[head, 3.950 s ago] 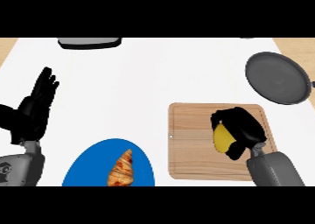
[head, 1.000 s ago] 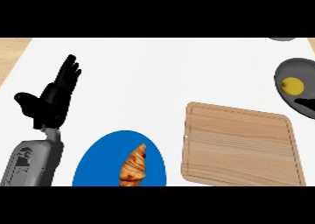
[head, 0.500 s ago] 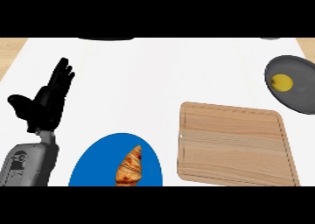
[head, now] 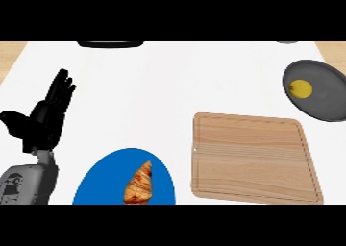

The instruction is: Pick the lemon from the cutting board and place it in the pan

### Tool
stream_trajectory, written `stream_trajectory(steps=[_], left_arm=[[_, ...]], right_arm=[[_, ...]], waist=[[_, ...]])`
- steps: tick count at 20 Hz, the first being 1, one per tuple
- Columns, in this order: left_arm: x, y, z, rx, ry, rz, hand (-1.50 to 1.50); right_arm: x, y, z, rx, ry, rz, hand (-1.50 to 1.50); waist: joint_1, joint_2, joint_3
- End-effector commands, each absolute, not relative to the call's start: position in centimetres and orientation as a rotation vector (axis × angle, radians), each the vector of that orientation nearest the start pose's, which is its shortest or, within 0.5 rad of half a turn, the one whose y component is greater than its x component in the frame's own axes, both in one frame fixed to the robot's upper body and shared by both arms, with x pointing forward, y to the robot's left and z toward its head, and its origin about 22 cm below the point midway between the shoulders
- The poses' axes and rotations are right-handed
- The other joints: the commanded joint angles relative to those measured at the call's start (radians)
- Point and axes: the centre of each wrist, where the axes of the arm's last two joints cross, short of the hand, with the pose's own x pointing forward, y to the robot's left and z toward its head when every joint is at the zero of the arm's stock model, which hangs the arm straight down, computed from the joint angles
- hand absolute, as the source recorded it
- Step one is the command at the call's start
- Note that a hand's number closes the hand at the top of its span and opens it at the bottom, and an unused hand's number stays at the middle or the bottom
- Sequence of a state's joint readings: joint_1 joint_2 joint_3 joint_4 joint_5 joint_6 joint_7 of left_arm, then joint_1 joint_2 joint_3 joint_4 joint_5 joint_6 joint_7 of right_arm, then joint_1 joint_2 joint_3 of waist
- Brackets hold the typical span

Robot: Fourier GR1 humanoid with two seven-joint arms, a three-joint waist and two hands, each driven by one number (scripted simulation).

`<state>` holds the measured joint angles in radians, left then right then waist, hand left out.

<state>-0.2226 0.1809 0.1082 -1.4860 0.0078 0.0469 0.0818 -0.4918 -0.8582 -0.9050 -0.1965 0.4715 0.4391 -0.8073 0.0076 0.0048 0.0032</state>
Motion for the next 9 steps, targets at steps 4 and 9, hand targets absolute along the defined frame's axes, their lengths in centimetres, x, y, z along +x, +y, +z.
stream_trajectory(steps=[4,9], left_arm=[[30.0,27.2,5.2,0.216,-1.621,-0.044,0.00],[29.7,27.5,5.1,0.191,-1.625,-0.053,0.00]], right_arm=[[18.0,-59.4,4.0,-0.361,-1.731,0.043,-1.50],[16.9,-59.6,3.6,-0.428,-1.704,0.099,-1.50]], waist=[[-0.010,-0.003,-0.001],[-0.006,-0.003,-0.001]])
